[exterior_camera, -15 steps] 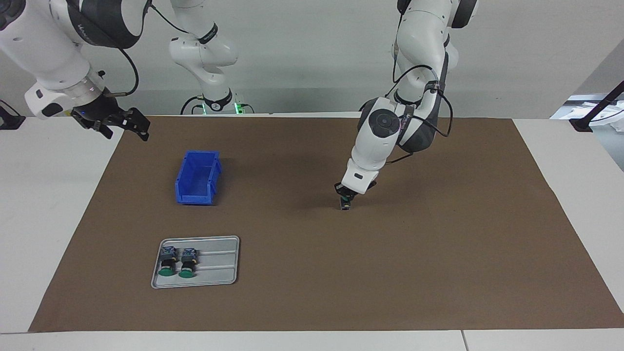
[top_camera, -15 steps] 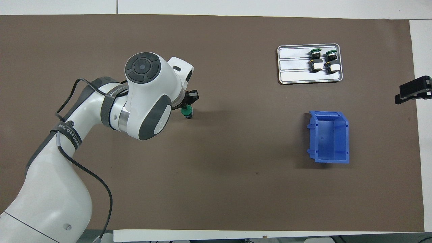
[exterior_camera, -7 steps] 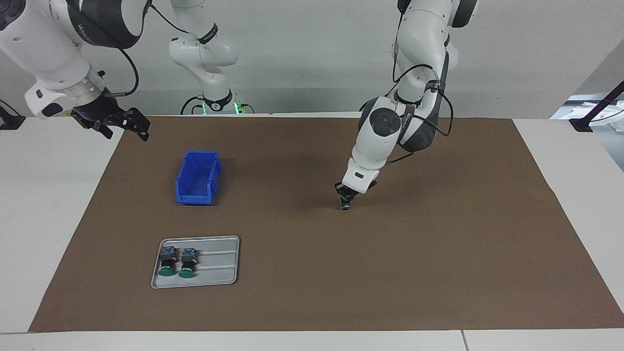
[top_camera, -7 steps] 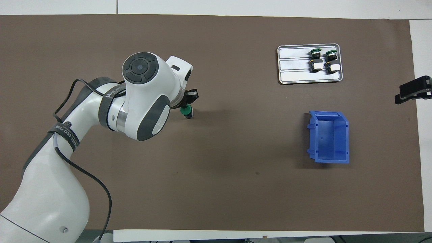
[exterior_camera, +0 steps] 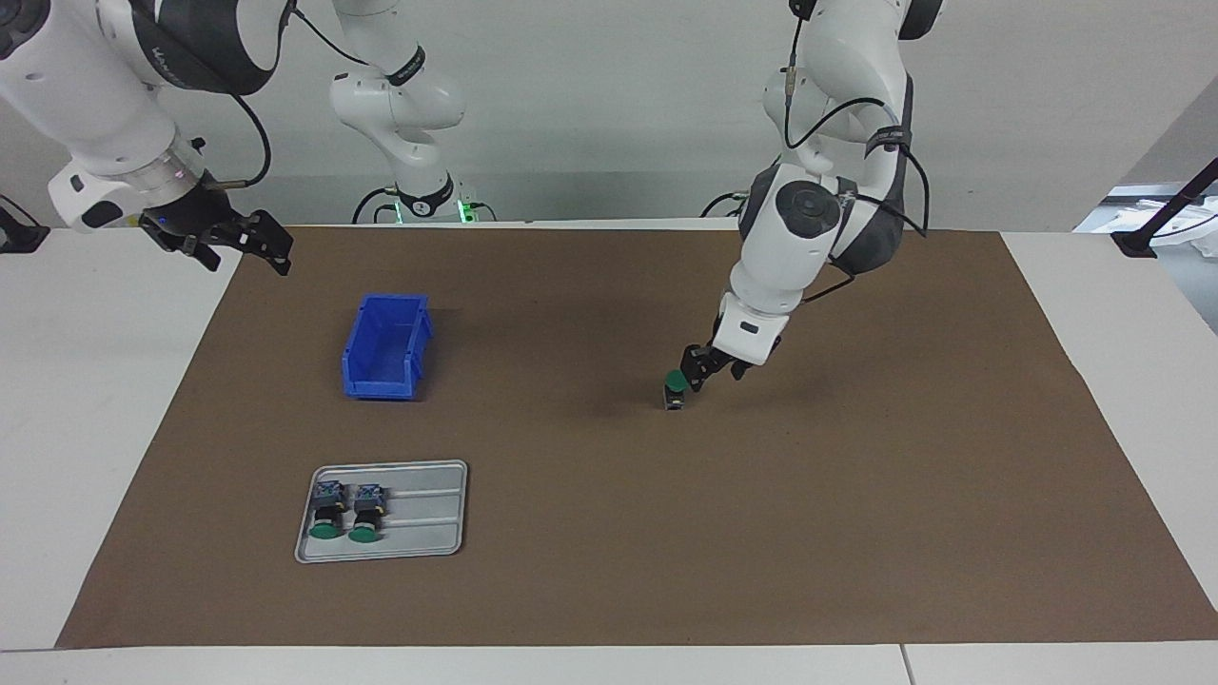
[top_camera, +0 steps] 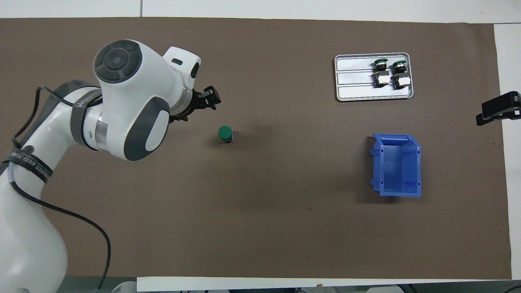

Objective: Place and press button with both arms

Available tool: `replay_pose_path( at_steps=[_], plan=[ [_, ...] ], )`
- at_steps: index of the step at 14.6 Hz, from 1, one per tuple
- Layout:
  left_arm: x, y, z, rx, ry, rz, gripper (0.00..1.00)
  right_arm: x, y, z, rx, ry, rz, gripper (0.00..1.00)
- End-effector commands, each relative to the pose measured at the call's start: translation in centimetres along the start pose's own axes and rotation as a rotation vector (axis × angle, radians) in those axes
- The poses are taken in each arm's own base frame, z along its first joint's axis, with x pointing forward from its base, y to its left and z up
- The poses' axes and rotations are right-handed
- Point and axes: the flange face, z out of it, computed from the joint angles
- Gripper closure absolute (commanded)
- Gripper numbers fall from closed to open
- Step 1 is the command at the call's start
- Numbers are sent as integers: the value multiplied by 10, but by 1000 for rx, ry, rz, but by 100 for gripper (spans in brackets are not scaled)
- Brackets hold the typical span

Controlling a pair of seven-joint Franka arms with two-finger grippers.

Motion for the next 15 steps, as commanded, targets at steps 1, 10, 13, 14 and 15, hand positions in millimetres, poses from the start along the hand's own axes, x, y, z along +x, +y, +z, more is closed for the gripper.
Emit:
replay_pose_path(
  at_steps=[1, 10, 13, 14, 15],
  plan=[
    [17, -38, -23, 27, -27, 48, 1, -7, 2, 0, 2, 1, -16, 1],
    [68, -191, -89, 84, -104, 175, 0, -7, 1, 0, 2, 1, -17, 1],
    [64, -222, -125, 117, -106, 185, 1, -7, 1, 0, 2, 1, -17, 1],
    [62, -225, -136, 123, -132, 195, 1, -7, 1, 0, 2, 1, -17, 1],
    [59, -225, -147, 128, -148, 200, 1, -7, 1, 0, 2, 1, -17, 1]
  ],
)
